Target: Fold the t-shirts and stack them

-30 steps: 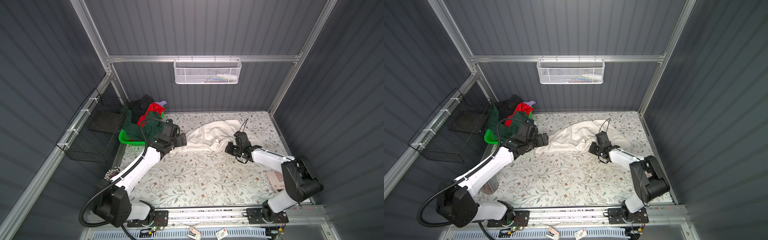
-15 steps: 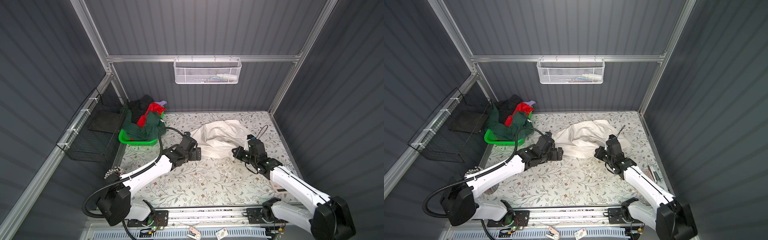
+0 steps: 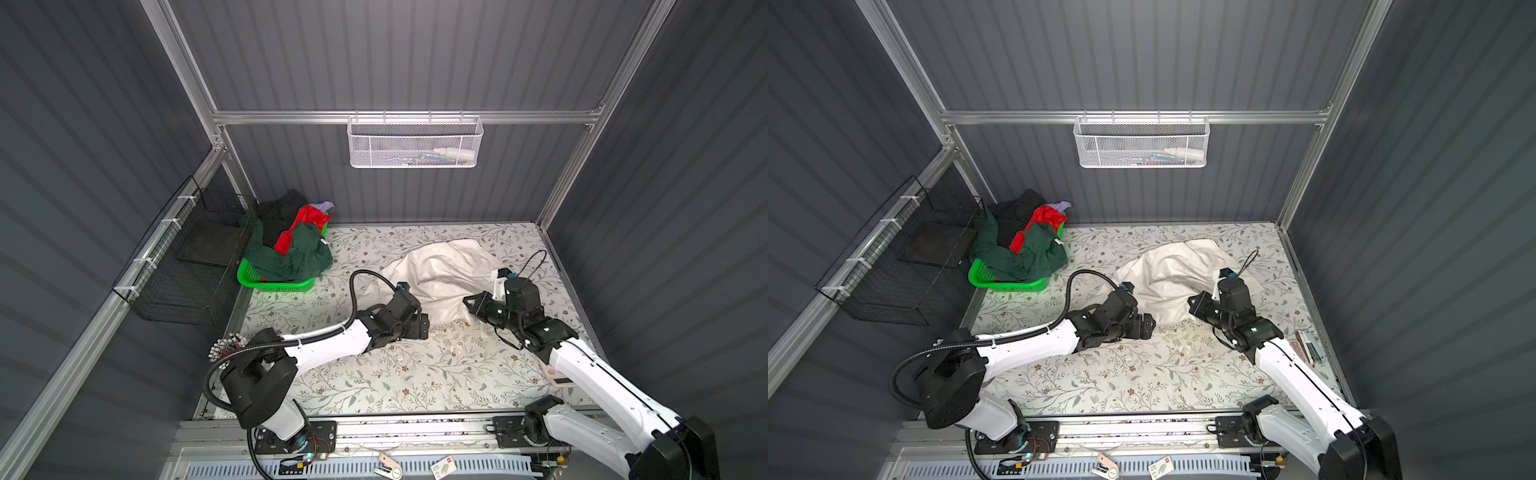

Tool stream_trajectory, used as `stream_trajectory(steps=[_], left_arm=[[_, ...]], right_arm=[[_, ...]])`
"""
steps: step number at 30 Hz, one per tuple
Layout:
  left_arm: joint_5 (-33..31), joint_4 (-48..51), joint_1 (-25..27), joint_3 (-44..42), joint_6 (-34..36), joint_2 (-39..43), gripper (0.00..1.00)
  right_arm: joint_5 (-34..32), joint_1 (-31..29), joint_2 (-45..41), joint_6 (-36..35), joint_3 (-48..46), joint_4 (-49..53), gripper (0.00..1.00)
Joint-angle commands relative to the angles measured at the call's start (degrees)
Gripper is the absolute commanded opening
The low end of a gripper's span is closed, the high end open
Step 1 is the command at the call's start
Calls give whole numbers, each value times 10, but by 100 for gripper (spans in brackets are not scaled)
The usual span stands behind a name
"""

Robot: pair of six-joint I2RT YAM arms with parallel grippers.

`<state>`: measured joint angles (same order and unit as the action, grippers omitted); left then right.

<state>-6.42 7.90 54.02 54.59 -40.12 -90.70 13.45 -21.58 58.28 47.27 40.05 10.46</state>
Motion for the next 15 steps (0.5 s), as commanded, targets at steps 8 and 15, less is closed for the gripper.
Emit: stream_trajectory(steps=[8, 15], left_arm=[[-27, -85, 11, 15, -11, -66, 96], [-46, -74, 7, 117, 36, -172, 97]], right_arm=[[53, 42, 128, -27, 105, 0, 0], [134, 137, 231, -4, 97, -62, 0]])
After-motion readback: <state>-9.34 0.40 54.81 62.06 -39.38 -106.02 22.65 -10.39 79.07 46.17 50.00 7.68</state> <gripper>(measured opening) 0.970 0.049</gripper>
